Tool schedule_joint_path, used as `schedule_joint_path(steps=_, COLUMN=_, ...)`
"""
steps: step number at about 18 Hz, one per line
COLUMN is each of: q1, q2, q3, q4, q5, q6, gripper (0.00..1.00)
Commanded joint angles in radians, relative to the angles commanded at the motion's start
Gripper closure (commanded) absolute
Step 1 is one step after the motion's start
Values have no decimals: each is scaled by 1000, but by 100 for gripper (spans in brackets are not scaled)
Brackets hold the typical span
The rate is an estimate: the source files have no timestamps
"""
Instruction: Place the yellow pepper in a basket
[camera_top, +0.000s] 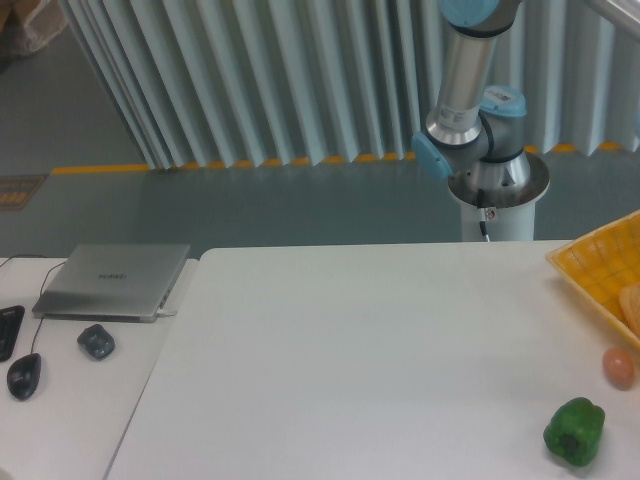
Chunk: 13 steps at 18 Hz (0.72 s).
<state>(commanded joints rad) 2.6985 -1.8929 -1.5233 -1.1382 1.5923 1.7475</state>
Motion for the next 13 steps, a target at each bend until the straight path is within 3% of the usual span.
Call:
schedule_joint_path(steps=4, q1=-94, q2=15, q3=-3, q4=-8, q5=0, q6=-112, gripper=0)
schedule_joint_path(steps=11, q1=-253, q2=29, q3=-29, q4=-20, q5=-6, q6=-183, gripper=0)
schedule_joint_path(steps=13, q1=-275, q2=31, q3=-29, q4=-61, q5=-6, q6=-218, gripper=0)
